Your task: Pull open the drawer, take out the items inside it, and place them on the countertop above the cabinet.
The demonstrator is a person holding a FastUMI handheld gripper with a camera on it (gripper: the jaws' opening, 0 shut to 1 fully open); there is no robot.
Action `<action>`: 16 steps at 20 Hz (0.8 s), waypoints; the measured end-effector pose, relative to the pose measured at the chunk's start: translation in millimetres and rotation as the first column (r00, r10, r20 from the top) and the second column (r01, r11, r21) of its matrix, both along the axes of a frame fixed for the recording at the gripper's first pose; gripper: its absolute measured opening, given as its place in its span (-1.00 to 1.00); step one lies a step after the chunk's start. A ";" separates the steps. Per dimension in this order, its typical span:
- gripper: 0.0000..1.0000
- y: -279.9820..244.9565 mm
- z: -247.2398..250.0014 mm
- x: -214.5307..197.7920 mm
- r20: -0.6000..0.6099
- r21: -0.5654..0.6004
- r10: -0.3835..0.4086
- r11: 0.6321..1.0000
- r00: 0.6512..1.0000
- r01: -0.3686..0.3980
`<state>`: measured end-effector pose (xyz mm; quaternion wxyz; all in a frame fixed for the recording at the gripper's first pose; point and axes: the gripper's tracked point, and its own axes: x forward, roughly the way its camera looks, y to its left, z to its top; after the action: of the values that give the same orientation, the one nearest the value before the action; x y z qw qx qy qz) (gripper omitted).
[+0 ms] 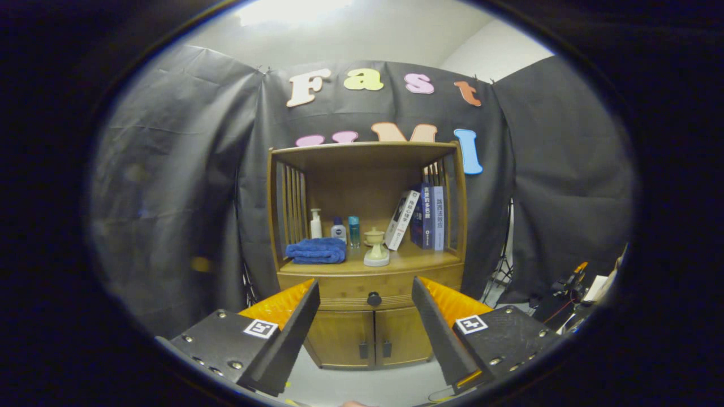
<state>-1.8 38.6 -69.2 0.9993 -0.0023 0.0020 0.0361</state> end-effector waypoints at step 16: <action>0.97 -22.7 5.8 4.8 0.009 0.031 -0.033 0.999 0.999 0.033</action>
<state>3.0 15.9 -63.5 0.9997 0.0131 -0.0032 0.0195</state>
